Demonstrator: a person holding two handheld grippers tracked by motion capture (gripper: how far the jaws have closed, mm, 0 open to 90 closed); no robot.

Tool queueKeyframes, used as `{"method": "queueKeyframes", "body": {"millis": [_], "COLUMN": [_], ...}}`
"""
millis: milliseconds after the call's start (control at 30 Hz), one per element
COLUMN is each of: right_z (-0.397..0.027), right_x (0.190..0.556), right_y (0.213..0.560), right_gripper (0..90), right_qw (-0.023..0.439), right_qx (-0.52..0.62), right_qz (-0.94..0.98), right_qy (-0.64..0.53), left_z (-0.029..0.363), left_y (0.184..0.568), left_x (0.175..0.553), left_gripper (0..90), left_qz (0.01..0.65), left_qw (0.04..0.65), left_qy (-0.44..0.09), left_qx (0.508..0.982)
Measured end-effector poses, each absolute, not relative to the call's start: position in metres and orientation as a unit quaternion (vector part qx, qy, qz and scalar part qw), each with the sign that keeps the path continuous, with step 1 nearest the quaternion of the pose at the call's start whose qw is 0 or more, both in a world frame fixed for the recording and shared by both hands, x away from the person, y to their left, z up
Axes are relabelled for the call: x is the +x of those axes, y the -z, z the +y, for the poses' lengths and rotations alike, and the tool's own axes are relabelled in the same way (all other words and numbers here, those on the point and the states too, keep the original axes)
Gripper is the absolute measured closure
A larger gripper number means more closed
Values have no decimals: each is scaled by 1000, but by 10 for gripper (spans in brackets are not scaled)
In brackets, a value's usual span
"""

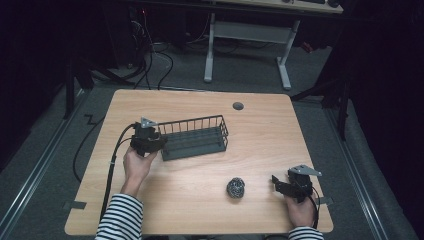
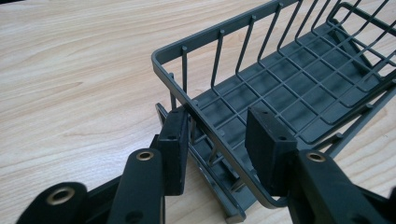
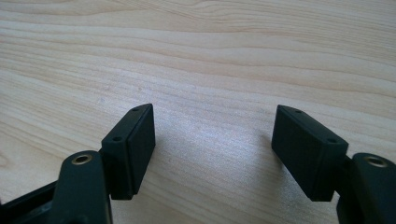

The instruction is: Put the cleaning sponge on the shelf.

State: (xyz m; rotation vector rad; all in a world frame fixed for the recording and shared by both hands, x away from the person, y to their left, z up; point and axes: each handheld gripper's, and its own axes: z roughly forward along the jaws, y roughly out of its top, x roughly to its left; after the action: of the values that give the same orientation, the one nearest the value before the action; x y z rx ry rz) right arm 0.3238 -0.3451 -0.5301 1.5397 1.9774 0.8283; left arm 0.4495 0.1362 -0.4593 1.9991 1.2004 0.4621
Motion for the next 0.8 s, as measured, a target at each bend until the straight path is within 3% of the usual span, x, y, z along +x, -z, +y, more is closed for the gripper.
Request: {"method": "queueKeyframes", "body": {"millis": [800], "right_z": [-345], "right_x": [324], "right_y": [530], "right_gripper": [304], "right_qw": [248], "right_qx": [565], "right_qz": [726], "right_qy": [-304], "left_z": [115], "left_y": [461], "left_x": [417], "left_gripper": [608], "left_qz": [444], "left_qw": [388], "left_qy": [-169], "left_qx": [790]}}
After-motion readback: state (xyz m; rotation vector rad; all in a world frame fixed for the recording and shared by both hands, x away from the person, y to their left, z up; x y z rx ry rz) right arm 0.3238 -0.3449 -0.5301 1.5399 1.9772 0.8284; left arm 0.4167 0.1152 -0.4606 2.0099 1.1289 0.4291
